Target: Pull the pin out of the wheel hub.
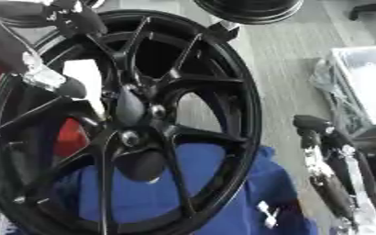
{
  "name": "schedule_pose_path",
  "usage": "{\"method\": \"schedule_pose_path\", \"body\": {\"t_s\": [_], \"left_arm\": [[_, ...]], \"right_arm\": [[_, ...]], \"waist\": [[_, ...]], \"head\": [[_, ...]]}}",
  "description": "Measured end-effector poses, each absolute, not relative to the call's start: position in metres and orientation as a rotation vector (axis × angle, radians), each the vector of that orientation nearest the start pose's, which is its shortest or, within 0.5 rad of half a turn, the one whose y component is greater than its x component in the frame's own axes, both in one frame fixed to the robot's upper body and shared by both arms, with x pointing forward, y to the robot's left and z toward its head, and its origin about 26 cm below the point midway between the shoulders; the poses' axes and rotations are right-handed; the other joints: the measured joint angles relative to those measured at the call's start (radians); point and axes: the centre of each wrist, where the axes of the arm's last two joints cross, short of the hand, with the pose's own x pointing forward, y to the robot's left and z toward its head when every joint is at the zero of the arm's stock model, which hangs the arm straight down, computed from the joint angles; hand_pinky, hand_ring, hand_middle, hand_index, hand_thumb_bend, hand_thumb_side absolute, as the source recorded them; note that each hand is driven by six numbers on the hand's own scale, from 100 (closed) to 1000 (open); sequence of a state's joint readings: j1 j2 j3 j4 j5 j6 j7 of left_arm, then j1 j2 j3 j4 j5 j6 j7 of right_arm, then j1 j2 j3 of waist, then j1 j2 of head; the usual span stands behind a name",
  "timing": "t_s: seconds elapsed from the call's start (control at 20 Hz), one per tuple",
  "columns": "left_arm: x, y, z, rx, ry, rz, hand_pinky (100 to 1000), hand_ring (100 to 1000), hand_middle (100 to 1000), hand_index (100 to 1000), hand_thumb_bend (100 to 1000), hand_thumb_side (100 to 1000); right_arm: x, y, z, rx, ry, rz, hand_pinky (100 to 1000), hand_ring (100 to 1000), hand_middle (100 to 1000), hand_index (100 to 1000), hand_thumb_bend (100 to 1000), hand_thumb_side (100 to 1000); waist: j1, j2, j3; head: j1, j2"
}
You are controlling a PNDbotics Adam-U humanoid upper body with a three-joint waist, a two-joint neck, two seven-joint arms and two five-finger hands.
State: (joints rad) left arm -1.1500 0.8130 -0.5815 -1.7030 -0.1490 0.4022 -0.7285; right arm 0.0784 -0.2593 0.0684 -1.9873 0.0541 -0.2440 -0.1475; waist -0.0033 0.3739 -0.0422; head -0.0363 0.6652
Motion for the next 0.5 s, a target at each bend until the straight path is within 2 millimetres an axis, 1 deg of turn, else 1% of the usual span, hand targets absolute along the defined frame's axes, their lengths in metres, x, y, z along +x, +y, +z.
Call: {"method": "schedule_pose_path", "body": {"t_s": [0.5], "left_arm": [[0.357,0.1812,0.3583,0.514,-1.41,-1.743,814,887,800,865,663,407]], "right_arm": [[0.2494,-0.2614,0.0916,-0.203,-2.151,0.178,852,829,763,749,100,702]], "waist": [[-0.006,0.032,-0.001]], "head": [[0.009,-0.012]]}}
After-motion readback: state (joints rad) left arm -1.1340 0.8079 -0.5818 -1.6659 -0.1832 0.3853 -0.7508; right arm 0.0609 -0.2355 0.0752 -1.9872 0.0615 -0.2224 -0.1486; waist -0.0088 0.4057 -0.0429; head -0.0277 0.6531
